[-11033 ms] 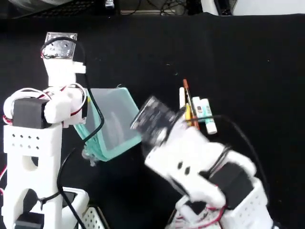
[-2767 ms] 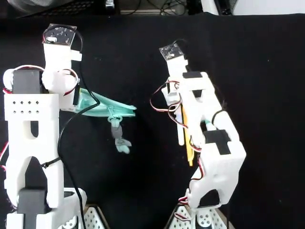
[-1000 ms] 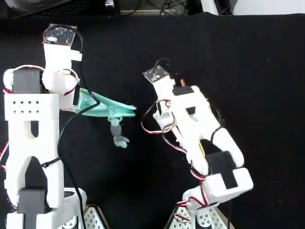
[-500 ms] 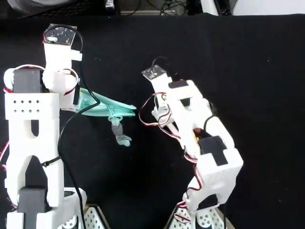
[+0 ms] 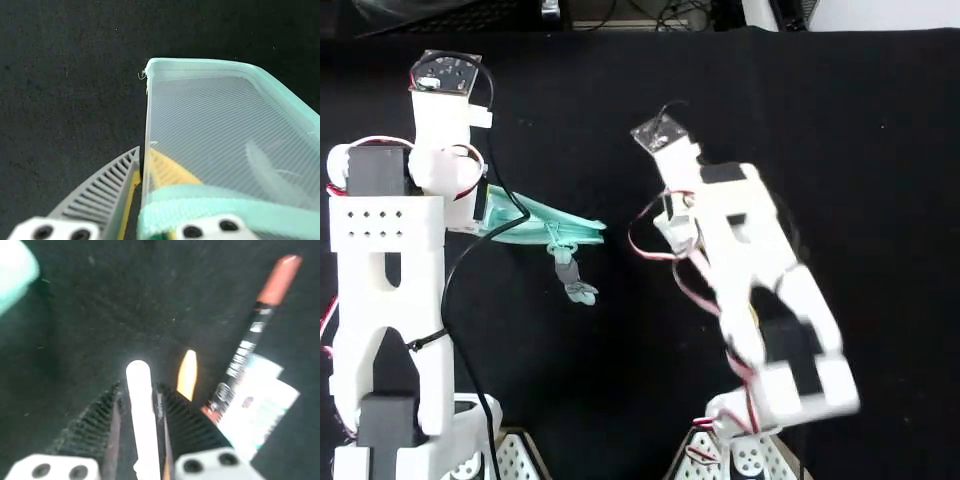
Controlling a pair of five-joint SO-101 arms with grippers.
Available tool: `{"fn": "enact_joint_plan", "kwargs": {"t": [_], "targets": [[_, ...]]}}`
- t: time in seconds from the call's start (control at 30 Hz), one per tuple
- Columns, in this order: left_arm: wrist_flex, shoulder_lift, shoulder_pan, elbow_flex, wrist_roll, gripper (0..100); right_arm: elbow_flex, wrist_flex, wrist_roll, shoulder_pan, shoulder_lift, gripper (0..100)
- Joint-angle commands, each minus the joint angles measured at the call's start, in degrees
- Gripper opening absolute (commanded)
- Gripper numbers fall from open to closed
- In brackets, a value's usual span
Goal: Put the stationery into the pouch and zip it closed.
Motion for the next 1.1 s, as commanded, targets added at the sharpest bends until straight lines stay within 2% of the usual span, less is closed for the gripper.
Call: {"fn": "enact_joint_plan", "kwargs": {"t": [0.0, 0.1, 0.23, 0.37, 0.47, 0.57, 0.73, 0.9, 1.07], "targets": [[0.35, -0.26, 0.22, 0.31, -0.26, 3, 5.23, 0.18, 0.0, 0.7, -22.81, 1.2], [0.35, -0.26, -0.04, 0.31, -0.26, 3, 9.71, 0.18, -1.85, 0.7, -40.4, 1.2], [0.35, -0.26, -0.04, 0.31, -0.26, 3, 12.44, -0.18, -9.41, -1.67, -62.73, 1.5], [0.35, -0.26, 0.04, 0.31, -0.18, 3, 12.44, -0.97, -12.92, -13.36, -80.13, 4.3], [0.35, -0.26, 0.4, 0.22, -0.18, 3, 13.76, -7.21, -14.15, -24.09, -88.31, 4.2], [0.35, -0.26, 0.4, 0.22, -0.18, 3, 16.75, -14.86, -14.15, -32.09, -91.91, 4.2], [0.35, -0.26, 0.31, 0.22, -0.18, 3, 22.99, -26.02, -13.8, -39.74, -91.03, 4.2], [0.35, -0.26, -0.04, 0.22, -0.18, 3, 28.35, -38.86, -13.8, -41.14, -86.99, 4.2], [0.35, -0.26, -0.13, 0.31, -0.18, 3, 29.85, -47.38, -14.15, -41.23, -81.8, 4.2]]}}
